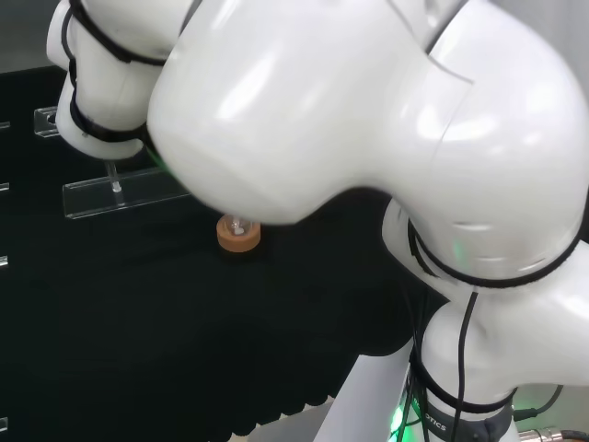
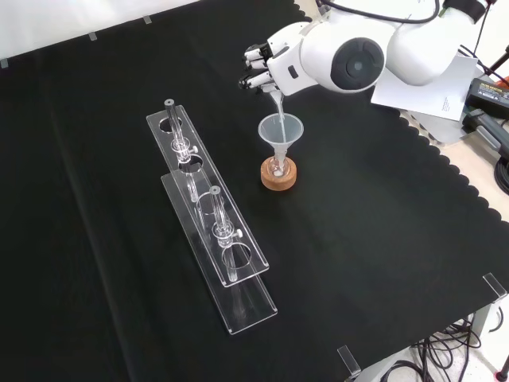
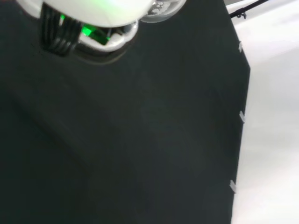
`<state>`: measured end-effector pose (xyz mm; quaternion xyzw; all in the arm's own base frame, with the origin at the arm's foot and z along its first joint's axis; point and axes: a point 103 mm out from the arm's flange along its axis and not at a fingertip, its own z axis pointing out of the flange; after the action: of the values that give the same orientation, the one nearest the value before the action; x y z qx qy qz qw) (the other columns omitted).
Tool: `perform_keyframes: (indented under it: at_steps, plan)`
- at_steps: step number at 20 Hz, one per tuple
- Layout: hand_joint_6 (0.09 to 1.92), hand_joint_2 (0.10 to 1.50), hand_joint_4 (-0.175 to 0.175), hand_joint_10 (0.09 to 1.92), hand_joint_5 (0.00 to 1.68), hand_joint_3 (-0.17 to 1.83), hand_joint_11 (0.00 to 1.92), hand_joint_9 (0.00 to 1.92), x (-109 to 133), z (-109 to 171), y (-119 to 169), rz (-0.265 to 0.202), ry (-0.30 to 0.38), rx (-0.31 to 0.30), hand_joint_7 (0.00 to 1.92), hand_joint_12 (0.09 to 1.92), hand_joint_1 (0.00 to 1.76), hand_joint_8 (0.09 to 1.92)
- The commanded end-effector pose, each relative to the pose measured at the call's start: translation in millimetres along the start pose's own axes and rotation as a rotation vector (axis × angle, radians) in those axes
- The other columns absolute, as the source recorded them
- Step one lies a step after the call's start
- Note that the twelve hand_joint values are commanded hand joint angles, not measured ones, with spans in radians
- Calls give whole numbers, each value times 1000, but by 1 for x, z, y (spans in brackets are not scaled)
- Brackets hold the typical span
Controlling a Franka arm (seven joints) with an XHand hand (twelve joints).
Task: Pour all the NaCl from the weighing funnel into the round-bottom flask.
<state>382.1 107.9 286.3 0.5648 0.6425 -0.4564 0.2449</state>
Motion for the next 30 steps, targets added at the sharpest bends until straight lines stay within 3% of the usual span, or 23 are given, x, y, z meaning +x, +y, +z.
perform_keyframes:
  at_steps: [1,12,30]
  plan:
    - [310,685,175,140,1431,509,1078,1176,1,-2,0,-1,-55,7,602,854,1149,681]
    - [312,686,175,136,1430,507,1077,1175,3,-14,0,14,-165,3,598,852,1149,680]
    - [317,689,175,121,1427,503,1082,1153,10,-24,3,24,-292,54,585,848,1148,678]
